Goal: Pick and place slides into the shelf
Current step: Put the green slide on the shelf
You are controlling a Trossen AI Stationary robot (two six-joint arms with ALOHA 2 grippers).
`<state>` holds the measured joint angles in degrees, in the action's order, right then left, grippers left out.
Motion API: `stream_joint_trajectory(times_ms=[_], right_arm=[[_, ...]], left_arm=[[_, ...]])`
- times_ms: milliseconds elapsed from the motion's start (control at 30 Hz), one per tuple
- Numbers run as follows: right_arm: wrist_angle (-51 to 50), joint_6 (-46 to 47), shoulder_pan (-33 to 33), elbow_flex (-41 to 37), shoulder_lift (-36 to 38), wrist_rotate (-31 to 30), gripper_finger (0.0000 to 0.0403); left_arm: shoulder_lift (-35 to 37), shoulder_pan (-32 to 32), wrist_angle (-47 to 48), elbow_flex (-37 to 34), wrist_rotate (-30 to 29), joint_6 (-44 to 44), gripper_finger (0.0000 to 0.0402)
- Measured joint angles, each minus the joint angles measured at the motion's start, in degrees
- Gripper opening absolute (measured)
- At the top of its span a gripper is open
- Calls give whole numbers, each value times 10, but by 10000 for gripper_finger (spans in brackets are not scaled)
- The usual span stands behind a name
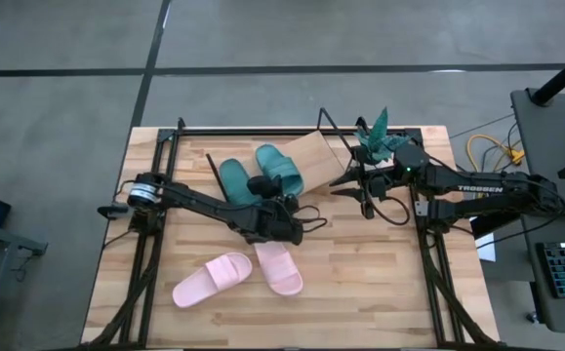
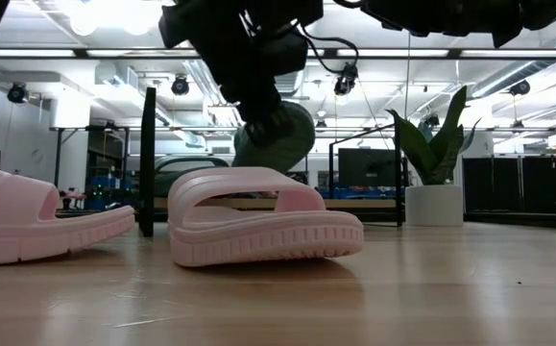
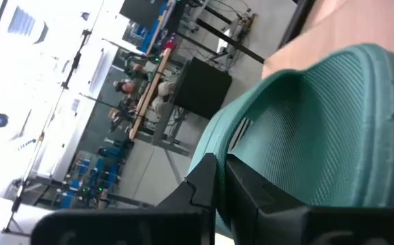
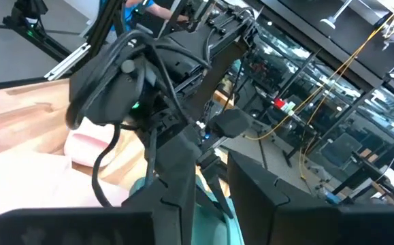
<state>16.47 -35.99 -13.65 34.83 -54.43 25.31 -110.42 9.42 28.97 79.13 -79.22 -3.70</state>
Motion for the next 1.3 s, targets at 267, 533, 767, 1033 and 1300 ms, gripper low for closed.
stream_joint_trajectory(times_ms=[267, 533, 767, 1033, 1300], right_arm=[[0, 0, 0, 0, 0, 0, 80], [-5, 0, 0, 0, 0, 0, 75], [-11, 0, 0, 0, 0, 0, 79], [-11, 0, 0, 0, 0, 0, 75], [-11, 0, 0, 0, 0, 0, 86]], left_arm=[[-8, 7, 7, 0, -8, -36, 0], [-8, 31, 52, -1, 5, -77, 0], [-8, 27, 125, -9, 52, -168, 0], [-4, 24, 124, -10, 144, -158, 5], [9, 3, 122, -10, 228, -150, 91]])
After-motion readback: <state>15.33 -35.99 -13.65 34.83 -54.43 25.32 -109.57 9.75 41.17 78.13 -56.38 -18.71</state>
